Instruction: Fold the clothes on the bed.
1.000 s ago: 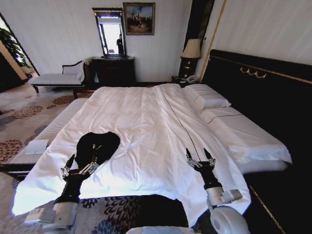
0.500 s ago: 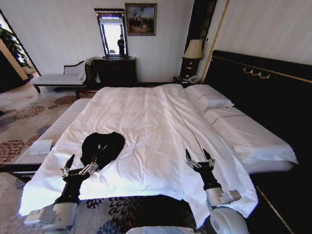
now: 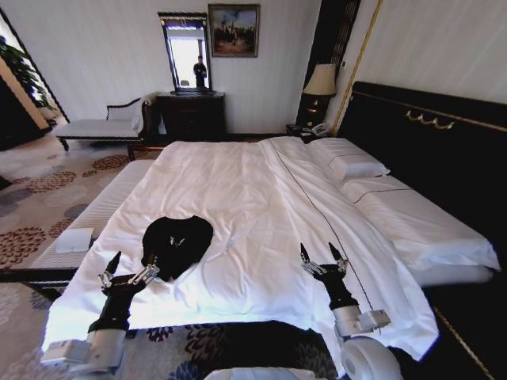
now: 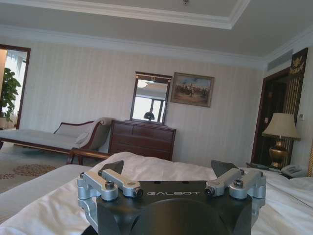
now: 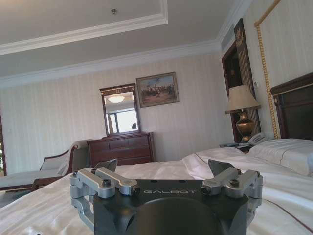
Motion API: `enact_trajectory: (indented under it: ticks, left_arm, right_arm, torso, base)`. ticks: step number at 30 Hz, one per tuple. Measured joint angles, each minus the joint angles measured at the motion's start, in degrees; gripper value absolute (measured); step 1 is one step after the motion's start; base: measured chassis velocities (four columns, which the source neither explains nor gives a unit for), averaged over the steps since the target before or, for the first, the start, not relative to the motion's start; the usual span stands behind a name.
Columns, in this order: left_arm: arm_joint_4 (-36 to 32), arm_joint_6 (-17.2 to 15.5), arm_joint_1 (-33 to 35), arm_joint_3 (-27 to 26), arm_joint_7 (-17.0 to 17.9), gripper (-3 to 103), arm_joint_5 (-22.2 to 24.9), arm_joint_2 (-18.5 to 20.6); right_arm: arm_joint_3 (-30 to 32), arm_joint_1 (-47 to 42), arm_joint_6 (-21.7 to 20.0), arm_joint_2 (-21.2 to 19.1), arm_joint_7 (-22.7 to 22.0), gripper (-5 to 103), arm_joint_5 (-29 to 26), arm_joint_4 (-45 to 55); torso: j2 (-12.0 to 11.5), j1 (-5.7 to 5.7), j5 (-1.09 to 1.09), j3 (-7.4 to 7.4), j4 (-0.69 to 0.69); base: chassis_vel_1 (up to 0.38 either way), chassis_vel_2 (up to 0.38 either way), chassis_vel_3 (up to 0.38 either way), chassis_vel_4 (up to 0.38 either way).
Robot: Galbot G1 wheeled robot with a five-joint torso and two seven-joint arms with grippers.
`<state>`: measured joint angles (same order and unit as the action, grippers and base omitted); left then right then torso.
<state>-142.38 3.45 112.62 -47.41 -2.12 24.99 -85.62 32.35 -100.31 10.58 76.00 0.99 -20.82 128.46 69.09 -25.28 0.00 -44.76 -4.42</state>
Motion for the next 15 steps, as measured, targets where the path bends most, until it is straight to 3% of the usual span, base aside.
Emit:
enact_trajectory:
  ticks: [15]
  left_arm:
    - [0.67,0.57,-0.21,-0.21,-0.01,100,0.23,0.15]
  right_arm:
    - [-0.13,-0.79,0.63,0.88,0.67,100,0.98,-0.26]
  torso:
    - [0.00,0.00,0.00,0.00,0.00]
  base:
    - [0.049,0.145,-0.030,-0.139]
